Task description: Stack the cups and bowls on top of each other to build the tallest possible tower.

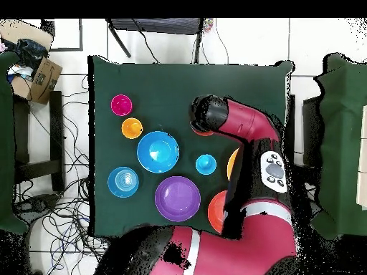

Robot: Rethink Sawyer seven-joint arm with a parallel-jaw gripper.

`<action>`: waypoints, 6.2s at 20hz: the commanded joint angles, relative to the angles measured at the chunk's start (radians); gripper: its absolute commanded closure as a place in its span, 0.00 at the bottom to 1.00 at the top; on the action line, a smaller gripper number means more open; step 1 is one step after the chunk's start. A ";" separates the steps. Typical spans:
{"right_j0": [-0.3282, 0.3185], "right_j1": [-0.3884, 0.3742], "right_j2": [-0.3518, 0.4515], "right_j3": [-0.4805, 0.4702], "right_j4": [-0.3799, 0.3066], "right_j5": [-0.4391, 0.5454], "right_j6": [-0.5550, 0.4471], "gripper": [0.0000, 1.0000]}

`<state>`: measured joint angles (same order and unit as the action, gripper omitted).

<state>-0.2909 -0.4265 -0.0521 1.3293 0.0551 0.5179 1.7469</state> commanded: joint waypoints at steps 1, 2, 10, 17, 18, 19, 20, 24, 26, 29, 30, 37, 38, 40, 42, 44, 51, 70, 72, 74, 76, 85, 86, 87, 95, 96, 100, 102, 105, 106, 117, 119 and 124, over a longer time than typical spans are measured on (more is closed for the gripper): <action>-0.013 0.023 0.115 0.126 -0.041 -0.071 0.051 1.00; -0.014 0.022 0.117 0.131 -0.040 -0.072 0.050 1.00; -0.007 0.027 0.115 0.127 -0.037 -0.074 0.050 1.00; -0.013 0.028 0.133 0.115 -0.025 -0.059 0.044 1.00; -0.014 0.027 0.137 0.112 -0.022 -0.055 0.043 1.00; -0.015 0.027 0.140 0.109 -0.020 -0.053 0.042 1.00; -0.016 0.027 0.143 0.105 -0.018 -0.049 0.042 1.00; 0.005 0.018 0.127 0.079 -0.010 -0.010 0.058 1.00; 0.017 0.014 0.125 0.076 -0.004 0.003 0.068 1.00; 0.028 0.011 0.125 0.070 0.006 0.010 0.081 1.00; 0.028 0.012 0.125 0.069 0.008 0.009 0.083 1.00; 0.052 0.032 0.124 0.029 0.021 -0.010 0.107 1.00; 0.053 0.034 0.124 0.027 0.022 -0.012 0.110 1.00; 0.057 0.038 0.123 0.025 0.024 -0.018 0.113 1.00; 0.060 0.044 0.121 0.017 0.026 -0.020 0.116 1.00; 0.062 0.051 0.122 0.011 0.028 -0.023 0.116 1.00; 0.071 0.066 0.123 0.004 0.023 -0.075 0.113 1.00; 0.072 0.131 0.124 -0.097 -0.009 -0.149 0.067 1.00; 0.072 0.131 0.124 -0.098 -0.006 -0.144 0.069 1.00; 0.072 0.125 0.122 -0.095 -0.007 -0.141 0.070 1.00; 0.072 0.123 0.120 -0.094 -0.008 -0.134 0.070 1.00; 0.061 0.111 0.141 -0.076 -0.006 -0.131 0.061 1.00; 0.060 0.112 0.142 -0.074 -0.006 -0.134 0.061 1.00; 0.060 0.112 0.143 -0.072 -0.006 -0.138 0.062 1.00; 0.066 0.126 0.141 -0.101 0.000 -0.111 0.060 1.00; 0.068 0.130 0.139 -0.107 0.000 -0.110 0.060 1.00; 0.069 0.146 0.141 -0.135 0.003 -0.101 0.056 1.00; 0.069 0.160 0.144 -0.156 0.003 -0.092 0.050 1.00; 0.071 0.178 0.145 -0.187 0.005 -0.080 0.045 1.00; 0.072 0.180 0.144 -0.189 0.005 -0.080 0.047 1.00; 0.071 0.124 0.130 -0.081 0.012 -0.048 0.081 1.00; 0.074 0.121 0.125 -0.070 0.013 -0.039 0.086 1.00; 0.082 0.122 0.110 -0.063 0.008 -0.019 0.087 1.00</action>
<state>-0.2328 -0.2985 -0.0253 1.2009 0.0621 0.3961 1.7469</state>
